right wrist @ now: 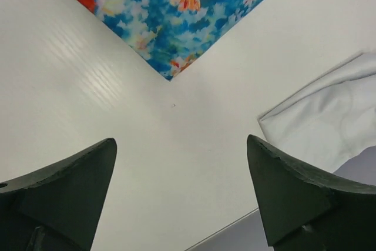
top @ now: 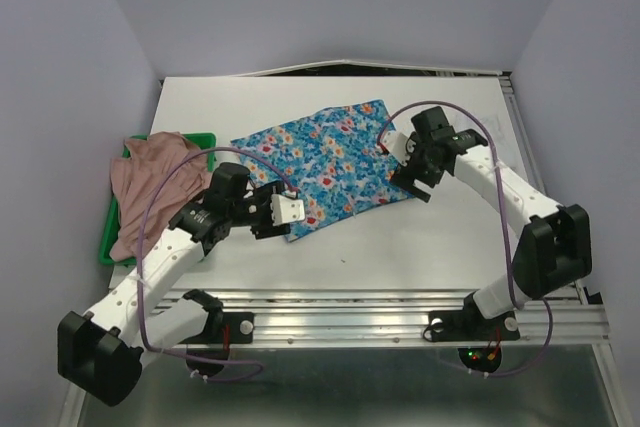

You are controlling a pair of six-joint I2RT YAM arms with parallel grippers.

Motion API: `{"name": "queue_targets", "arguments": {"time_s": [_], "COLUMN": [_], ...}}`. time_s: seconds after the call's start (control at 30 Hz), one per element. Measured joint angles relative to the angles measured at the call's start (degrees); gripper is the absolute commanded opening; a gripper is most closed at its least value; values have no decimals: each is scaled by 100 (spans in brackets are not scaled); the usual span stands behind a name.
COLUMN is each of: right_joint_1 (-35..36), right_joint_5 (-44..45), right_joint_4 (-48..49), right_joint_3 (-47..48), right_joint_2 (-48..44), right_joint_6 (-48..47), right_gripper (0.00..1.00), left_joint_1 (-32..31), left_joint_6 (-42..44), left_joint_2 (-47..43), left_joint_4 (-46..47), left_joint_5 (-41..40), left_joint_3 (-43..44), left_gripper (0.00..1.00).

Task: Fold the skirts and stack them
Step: Flatten the skirt out

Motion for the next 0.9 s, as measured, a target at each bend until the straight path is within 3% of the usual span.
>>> {"name": "queue_targets", "arguments": {"time_s": [0.1, 0.27, 0.4, 0.57, 0.7, 0.9], "right_joint_1": [-4, 0, 0, -2, -2, -2], "right_joint_5": [-457, -809, -870, -850, -682, -673], "right_joint_4": [-295, -212, -44, 164, 219, 616], "right_joint_3": [492, 1285, 2103, 2868, 2859, 1871], "right_joint_2": [-236, 87, 1370, 3158, 3622, 3038], "right_joint_6": [179, 896, 1405, 1818, 1851, 1888], "right_gripper": [88, 65, 59, 54, 49, 39], "left_joint_1": [-2, -4, -7, 9, 9, 129], "left_joint_6": [-129, -1012, -1930, -2634, -3082, -3471], "left_joint_2": [-129, 251, 1646, 2911, 3432, 4312], "left_joint_4": [-315, -79, 94, 181, 24, -28], "left_joint_5": [24, -249, -907, -1438, -1615, -1635], "left_joint_3": [219, 673, 1534, 1880, 1893, 2216], "left_gripper": [64, 51, 43, 42, 40, 34]}}
